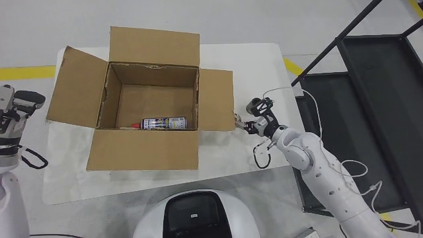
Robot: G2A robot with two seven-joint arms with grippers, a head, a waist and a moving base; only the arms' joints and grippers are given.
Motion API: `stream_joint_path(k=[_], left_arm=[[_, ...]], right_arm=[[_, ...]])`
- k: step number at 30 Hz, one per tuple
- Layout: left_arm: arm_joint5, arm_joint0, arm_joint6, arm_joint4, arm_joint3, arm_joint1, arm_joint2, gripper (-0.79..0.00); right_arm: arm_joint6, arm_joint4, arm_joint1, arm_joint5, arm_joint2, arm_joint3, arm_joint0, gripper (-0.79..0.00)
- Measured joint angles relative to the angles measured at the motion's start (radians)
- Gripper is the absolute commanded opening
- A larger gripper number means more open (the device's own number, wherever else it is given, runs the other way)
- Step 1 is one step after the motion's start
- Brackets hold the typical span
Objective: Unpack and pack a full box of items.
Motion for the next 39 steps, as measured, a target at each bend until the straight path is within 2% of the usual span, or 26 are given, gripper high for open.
stream_joint_path(k=[6,9,21,32,39], left_arm=[[0.000,0.000,0.000,0.000,0.000,0.000,0.000,0.000],[0.000,0.000,0.000,0.000,0.000,0.000,0.000,0.000],[0.000,0.000,0.000,0.000,0.000,0.000,0.000,0.000],[0.000,0.000,0.000,0.000,0.000,0.000,0.000,0.000],[0.000,0.000,0.000,0.000,0.000,0.000,0.000,0.000]], right_arm=[[-0.026,0.027,0.011,-0.008,0.086,0.026,-0.065,0.000],[-0.038,0.056,0.008,0.005,0.096,0.055,-0.066,0.000],[-0.054,0.142,-0.038,0.066,-0.034,0.218,0.103,0.000],[0.040,0.233,-0.064,0.173,-0.063,0.268,0.175,0.000],[0.057,0.236,-0.084,0.252,-0.104,0.305,0.225,-0.037]])
